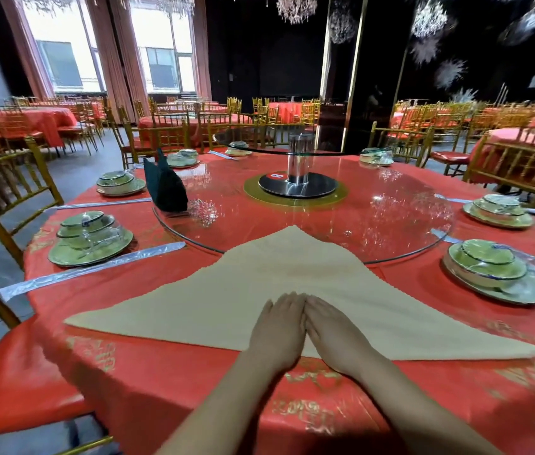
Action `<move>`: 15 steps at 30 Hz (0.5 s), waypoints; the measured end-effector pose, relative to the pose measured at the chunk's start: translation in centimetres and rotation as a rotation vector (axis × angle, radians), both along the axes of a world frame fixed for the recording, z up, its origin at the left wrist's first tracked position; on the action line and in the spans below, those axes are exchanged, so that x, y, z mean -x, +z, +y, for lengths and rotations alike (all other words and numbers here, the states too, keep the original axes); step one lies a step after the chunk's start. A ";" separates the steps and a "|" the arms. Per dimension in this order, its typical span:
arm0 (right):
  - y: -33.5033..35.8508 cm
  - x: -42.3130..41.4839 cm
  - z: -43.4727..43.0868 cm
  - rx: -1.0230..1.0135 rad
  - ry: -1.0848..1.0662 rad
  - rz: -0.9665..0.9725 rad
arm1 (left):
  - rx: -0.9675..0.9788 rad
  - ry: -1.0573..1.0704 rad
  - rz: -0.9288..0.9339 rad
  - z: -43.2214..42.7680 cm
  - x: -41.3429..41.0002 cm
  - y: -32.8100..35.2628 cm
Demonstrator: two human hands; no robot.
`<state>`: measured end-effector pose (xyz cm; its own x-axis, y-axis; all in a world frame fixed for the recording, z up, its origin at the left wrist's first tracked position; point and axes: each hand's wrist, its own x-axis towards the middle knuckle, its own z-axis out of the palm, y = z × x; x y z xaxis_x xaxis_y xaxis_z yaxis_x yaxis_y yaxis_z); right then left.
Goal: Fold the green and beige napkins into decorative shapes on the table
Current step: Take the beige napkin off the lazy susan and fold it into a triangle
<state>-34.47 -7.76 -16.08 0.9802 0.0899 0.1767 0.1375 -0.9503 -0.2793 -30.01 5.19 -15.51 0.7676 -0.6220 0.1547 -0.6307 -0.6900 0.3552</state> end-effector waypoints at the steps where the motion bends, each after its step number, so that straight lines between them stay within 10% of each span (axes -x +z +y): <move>1: -0.1 0.0 0.0 -0.009 -0.001 -0.006 | -0.044 0.017 -0.026 0.0 -0.1 -0.3; 15: 0.4 6.2 -13.8 -0.030 -0.175 -0.029 | -0.200 0.036 -0.062 0.0 0.5 0.2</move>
